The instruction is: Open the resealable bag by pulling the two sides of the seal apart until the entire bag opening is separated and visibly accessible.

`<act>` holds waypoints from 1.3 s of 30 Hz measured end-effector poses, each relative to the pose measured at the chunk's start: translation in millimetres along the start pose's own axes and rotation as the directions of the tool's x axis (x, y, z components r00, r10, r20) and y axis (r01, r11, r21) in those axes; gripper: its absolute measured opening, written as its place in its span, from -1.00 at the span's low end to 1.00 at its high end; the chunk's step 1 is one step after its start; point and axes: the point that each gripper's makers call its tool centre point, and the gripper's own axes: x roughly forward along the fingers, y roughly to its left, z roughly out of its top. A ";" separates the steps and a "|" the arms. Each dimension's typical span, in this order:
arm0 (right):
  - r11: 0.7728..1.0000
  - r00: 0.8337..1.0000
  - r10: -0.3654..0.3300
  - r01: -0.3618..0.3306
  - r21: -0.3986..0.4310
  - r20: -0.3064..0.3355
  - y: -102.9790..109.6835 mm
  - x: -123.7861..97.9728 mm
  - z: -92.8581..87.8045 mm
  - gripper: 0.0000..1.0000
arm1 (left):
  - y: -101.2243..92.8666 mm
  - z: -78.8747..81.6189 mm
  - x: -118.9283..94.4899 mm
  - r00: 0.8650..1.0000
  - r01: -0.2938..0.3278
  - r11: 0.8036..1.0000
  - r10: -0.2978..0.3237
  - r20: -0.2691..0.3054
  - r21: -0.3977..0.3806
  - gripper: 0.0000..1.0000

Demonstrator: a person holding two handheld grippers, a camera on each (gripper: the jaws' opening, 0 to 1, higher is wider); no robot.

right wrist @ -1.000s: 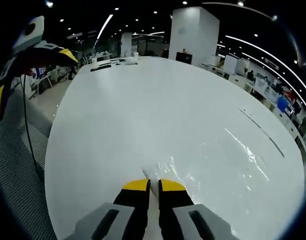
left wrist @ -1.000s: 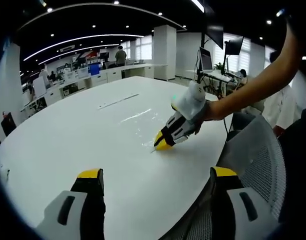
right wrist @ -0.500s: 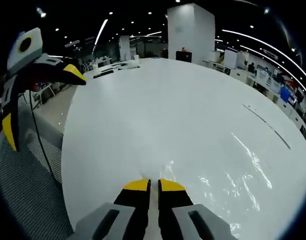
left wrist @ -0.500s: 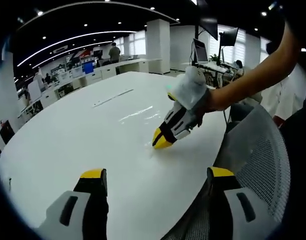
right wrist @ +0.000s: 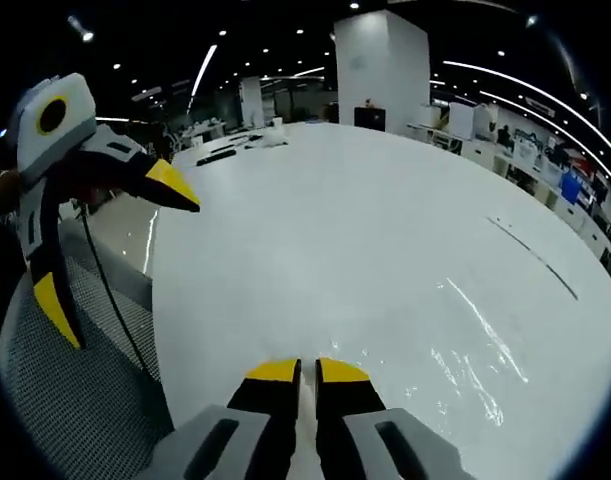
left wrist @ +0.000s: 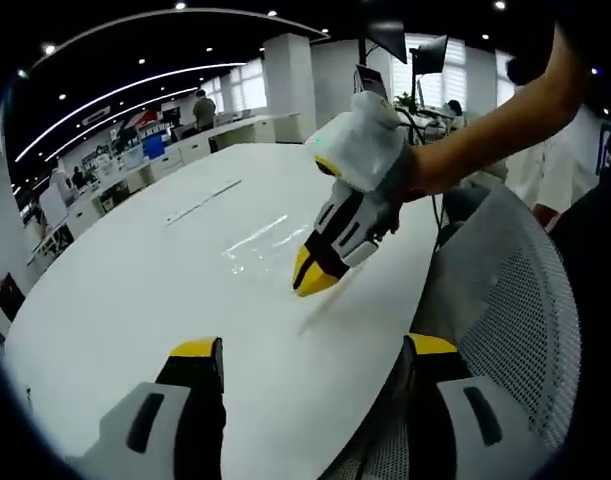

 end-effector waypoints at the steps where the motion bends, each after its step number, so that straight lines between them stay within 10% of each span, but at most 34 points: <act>1: 1.000 1.000 0.005 -0.005 0.003 0.003 3.0 -1.5 0.3 -0.98 | -1.5 1.2 0.1 1.000 0.007 1.000 -0.006 0.010 -0.016 0.40; 26: 0.992 0.997 0.074 -0.072 -0.106 0.014 70.5 -34.7 5.0 -0.98 | -24.1 0.6 -1.7 0.998 0.065 0.981 -0.061 -0.028 0.183 -0.21; 39: 0.981 0.998 0.058 -0.063 -0.184 -0.031 88.9 -40.5 -5.2 -0.99 | -44.4 -5.6 10.9 0.989 0.131 0.896 -0.089 -0.119 0.424 -0.32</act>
